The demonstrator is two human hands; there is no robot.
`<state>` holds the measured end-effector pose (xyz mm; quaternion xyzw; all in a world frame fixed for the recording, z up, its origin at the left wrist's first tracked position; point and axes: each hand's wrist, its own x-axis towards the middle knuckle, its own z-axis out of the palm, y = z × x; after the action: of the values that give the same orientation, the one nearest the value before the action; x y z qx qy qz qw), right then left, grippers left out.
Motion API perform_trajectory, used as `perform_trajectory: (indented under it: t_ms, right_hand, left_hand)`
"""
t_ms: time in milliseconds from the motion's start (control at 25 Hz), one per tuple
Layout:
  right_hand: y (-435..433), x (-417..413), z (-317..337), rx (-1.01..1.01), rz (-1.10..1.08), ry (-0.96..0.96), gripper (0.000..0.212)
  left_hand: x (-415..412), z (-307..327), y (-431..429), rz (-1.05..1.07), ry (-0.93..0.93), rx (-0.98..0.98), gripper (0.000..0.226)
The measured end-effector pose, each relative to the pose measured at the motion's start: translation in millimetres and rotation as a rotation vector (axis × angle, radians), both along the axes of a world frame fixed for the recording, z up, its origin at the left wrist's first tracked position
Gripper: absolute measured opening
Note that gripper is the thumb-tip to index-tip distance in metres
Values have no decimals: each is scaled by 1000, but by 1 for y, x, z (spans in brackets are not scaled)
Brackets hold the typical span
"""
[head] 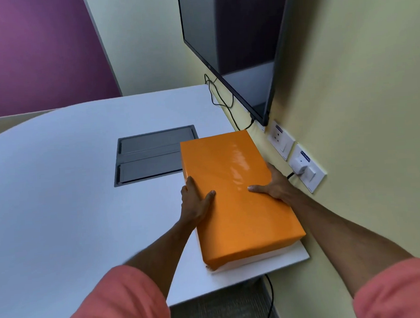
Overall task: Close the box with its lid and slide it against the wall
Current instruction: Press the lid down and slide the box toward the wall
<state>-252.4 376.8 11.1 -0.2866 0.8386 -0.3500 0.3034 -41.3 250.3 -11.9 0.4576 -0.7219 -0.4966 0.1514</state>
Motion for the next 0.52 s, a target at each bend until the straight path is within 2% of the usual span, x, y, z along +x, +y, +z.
perform_trajectory:
  t_ms: [520]
  right_hand:
    - [26,-30,-23,58,21,-23,117]
  left_hand:
    - [-21,-14,32,-24,-35,22,99]
